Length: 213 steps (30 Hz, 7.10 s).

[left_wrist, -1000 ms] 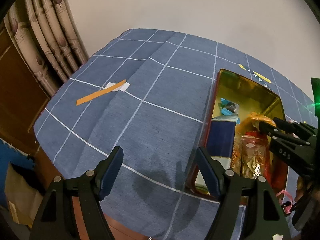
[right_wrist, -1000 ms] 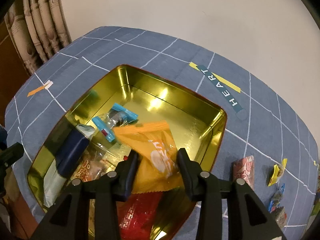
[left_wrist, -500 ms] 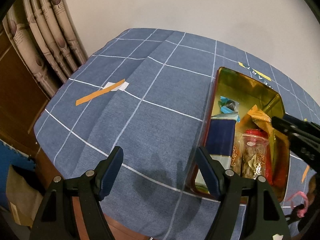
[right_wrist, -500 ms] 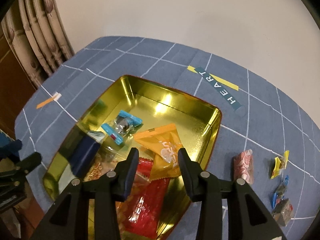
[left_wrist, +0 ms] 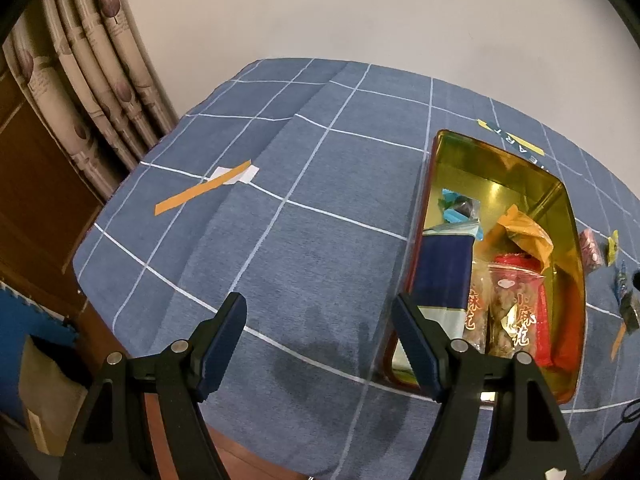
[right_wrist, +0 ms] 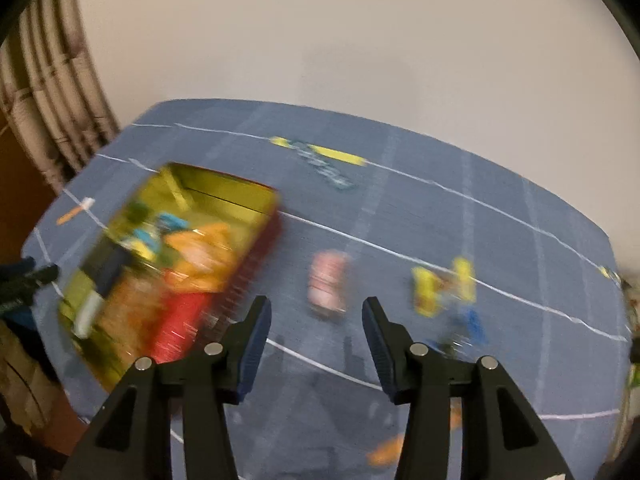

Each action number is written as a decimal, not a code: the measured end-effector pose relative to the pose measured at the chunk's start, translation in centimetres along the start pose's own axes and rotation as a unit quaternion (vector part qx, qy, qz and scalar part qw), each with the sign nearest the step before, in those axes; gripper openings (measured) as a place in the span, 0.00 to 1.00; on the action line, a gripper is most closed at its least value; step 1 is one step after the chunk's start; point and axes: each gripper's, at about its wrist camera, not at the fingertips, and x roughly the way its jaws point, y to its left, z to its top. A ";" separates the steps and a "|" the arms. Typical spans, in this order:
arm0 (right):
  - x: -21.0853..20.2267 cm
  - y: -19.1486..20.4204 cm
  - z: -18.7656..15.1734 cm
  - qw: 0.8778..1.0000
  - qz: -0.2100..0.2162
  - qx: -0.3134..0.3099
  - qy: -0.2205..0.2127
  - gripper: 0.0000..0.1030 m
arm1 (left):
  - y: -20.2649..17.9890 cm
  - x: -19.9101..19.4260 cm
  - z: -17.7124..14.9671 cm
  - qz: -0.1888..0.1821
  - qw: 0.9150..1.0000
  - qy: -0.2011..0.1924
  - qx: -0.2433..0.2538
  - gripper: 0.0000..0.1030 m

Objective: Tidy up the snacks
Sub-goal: 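Grasp the grey rice-cake block with the right tool, then grasp the pink-patterned packet with the left tool while the right tool holds the grey block, then carry the pink-patterned packet into the gold tin and open the left tool, then carry the grey rice-cake block into the gold tin and open the right tool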

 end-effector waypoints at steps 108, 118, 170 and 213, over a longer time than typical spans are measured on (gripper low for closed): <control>2.2 -16.4 -11.2 0.985 -0.101 0.128 -0.047 0.36 | -27.7 -1.8 3.3 -0.171 0.969 0.094 0.154 0.20; 2.2 -16.4 -11.2 0.985 -0.102 0.128 -0.047 0.36 | -22.3 -3.6 5.5 -0.137 0.980 0.058 0.132 0.20; 2.4 -16.3 -11.3 0.986 -0.105 0.123 -0.046 0.36 | -16.1 8.1 6.7 -0.038 0.983 0.108 0.143 0.21; 2.8 -16.4 -10.7 0.981 -0.120 0.147 -0.031 0.41 | -8.7 -0.7 1.2 -0.025 0.995 0.006 0.100 0.45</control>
